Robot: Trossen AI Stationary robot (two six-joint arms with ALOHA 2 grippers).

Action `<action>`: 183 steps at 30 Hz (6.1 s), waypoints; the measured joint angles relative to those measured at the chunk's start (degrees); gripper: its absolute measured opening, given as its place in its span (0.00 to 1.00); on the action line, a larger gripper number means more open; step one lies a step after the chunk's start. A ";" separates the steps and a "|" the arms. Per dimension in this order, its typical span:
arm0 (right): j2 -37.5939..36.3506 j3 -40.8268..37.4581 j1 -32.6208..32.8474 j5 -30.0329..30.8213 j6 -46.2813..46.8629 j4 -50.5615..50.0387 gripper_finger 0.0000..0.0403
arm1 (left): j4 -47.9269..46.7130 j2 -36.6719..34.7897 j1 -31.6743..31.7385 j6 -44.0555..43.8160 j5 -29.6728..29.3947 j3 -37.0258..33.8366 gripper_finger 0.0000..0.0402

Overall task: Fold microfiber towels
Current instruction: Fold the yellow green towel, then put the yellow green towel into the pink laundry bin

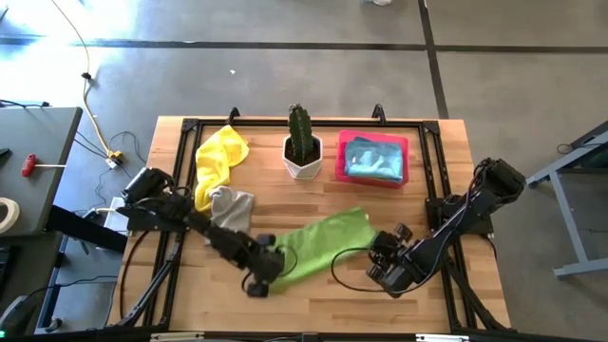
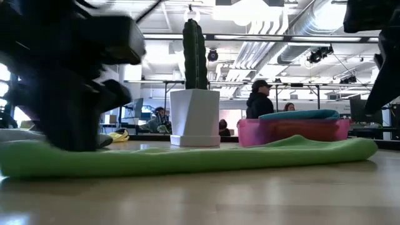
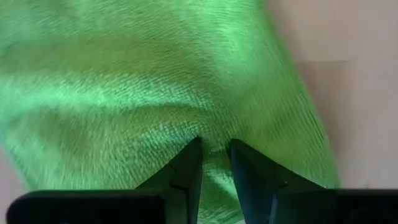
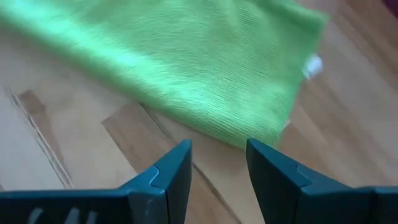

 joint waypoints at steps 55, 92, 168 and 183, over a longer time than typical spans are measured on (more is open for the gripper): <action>-17.16 -30.77 -28.11 -25.89 -10.80 41.26 0.59 | 5.07 0.22 -7.49 -9.98 -5.66 -0.20 0.19; -8.31 -29.68 -25.79 -27.95 -12.62 52.21 0.03 | 5.13 0.15 -7.53 -10.29 -10.50 0.02 0.19; 26.97 41.62 -21.18 -26.79 -19.83 0.83 0.33 | -13.34 0.13 -16.64 0.23 -19.14 7.41 0.19; 26.88 41.66 -11.60 -10.62 -39.95 -0.46 0.41 | -13.32 0.13 -16.64 -0.95 -18.95 7.41 0.19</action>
